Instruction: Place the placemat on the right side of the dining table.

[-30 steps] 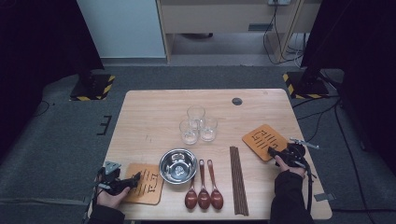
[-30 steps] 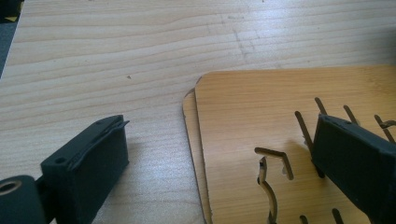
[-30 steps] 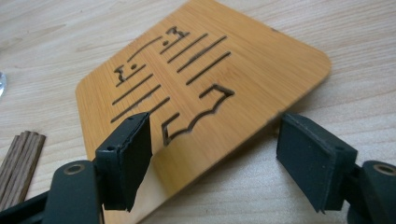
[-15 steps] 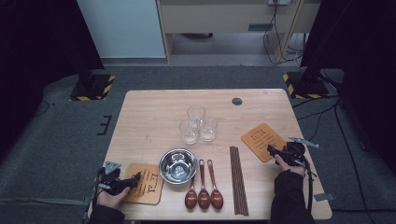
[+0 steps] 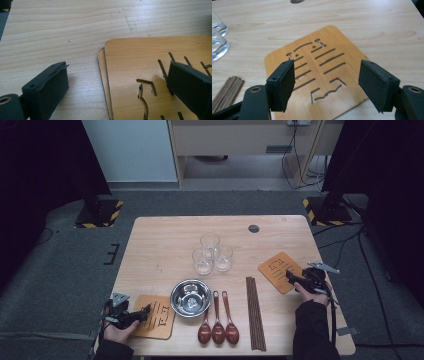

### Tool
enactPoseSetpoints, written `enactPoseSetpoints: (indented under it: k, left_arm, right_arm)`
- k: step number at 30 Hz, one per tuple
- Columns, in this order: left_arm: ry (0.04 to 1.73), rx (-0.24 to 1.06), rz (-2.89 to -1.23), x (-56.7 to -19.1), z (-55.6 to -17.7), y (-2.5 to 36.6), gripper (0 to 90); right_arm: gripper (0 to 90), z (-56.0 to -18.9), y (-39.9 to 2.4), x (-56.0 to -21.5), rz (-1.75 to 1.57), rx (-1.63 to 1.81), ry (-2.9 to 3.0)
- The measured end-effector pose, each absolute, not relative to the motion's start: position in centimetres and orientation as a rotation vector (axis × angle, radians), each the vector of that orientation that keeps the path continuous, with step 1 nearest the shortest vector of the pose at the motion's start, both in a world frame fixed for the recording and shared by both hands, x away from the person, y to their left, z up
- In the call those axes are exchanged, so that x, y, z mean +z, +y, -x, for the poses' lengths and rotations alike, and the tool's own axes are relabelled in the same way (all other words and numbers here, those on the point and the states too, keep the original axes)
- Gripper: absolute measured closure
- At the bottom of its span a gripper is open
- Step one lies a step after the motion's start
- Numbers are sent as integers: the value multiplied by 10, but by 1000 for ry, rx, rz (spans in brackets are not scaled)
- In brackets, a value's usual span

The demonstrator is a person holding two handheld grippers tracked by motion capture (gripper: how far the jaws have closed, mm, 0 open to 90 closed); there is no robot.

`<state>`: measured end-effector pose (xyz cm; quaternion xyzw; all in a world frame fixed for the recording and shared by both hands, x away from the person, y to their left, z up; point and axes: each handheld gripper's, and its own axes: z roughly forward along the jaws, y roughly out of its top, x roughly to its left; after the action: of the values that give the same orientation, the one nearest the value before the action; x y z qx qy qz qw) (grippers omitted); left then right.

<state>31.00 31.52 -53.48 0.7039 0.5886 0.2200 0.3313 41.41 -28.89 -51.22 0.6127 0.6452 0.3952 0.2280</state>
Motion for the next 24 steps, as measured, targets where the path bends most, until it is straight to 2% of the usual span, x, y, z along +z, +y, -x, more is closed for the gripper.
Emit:
enactPoseSetpoints:
  k: [9, 20, 24]
  left_arm:
    - [1538, 575, -1840, -535, -310, 315, 28]
    - [1538, 575, -1840, -535, -310, 315, 28]
    - [1538, 575, -1840, -535, -310, 315, 28]
  right_arm:
    - [326, -421, -295, -502, -1588, 1101, 1806]
    - [298, -426, -302, -501, -1547, 1087, 1878]
    - [330, -428, -302, -497, -1505, 1094, 1899]
